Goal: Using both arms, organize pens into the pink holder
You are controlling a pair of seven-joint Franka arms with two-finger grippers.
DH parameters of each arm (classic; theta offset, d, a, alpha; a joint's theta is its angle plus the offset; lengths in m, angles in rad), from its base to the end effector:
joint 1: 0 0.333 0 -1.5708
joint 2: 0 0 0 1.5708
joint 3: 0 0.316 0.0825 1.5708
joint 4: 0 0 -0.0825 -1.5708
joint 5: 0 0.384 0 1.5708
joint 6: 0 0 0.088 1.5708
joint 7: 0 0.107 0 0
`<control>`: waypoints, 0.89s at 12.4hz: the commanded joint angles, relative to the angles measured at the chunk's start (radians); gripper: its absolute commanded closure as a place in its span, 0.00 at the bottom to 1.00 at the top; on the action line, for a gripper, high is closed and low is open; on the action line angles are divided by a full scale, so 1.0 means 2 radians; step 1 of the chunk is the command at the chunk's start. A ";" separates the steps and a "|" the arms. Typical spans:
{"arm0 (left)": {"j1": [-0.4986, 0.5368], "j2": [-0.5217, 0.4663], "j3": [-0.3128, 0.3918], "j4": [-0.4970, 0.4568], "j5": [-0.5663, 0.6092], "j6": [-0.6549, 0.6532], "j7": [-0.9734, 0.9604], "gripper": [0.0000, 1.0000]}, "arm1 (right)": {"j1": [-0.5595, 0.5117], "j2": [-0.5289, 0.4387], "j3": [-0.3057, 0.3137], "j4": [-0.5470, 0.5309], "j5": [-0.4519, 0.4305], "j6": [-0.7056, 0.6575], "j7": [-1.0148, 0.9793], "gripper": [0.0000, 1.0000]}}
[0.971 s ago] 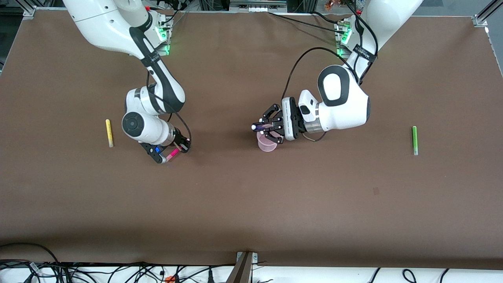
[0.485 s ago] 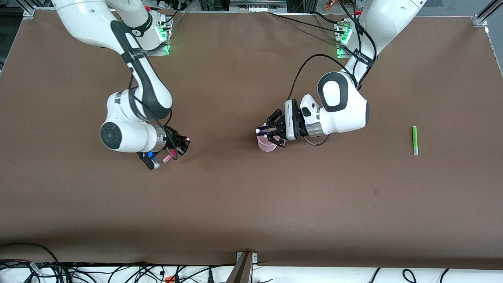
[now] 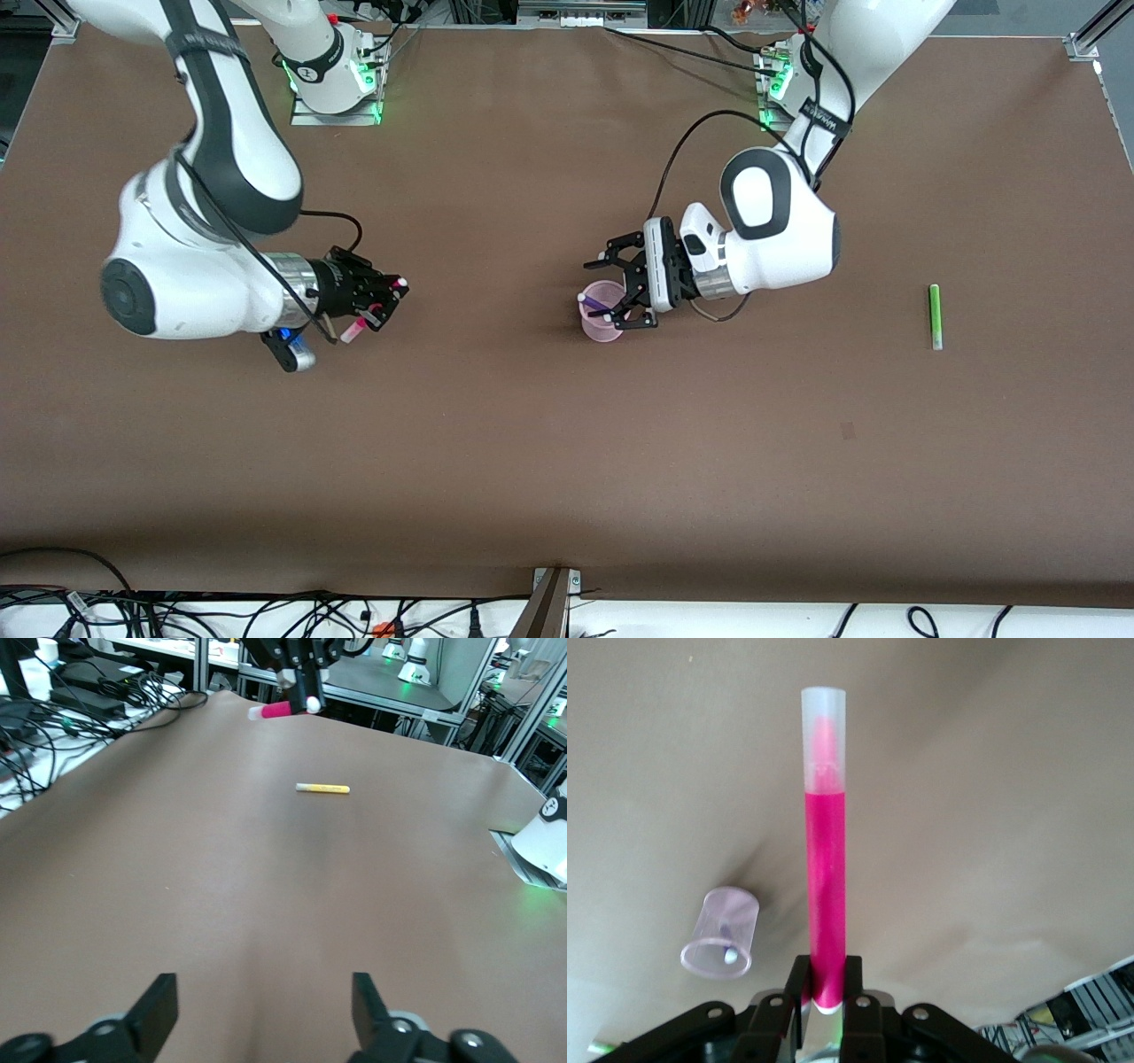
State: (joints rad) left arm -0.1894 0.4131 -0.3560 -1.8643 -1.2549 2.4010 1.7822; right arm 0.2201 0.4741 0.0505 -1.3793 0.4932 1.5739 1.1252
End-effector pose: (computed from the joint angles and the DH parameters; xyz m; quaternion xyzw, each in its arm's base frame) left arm 0.5629 -0.3294 0.3274 0.6876 -0.5418 0.3101 0.3708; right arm 0.6321 0.2215 0.4352 -0.8565 0.4293 0.2657 0.1074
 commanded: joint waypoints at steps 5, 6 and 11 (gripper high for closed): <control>0.071 -0.033 0.002 0.015 0.129 -0.072 -0.135 0.00 | 0.010 0.039 0.008 0.019 0.209 -0.010 0.069 1.00; 0.086 -0.033 0.002 0.028 0.165 -0.097 -0.171 0.00 | 0.016 0.058 0.008 0.019 0.249 -0.004 0.069 1.00; 0.141 -0.038 0.002 0.046 0.358 -0.209 -0.348 0.00 | 0.083 0.108 0.008 0.015 0.364 0.099 0.063 1.00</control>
State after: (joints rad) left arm 0.0657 0.3561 -0.3457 -1.7777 -0.6644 2.0398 1.2159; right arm 0.3401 0.6814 0.0688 -1.3654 1.1659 1.7221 1.2417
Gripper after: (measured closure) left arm 0.000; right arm 0.824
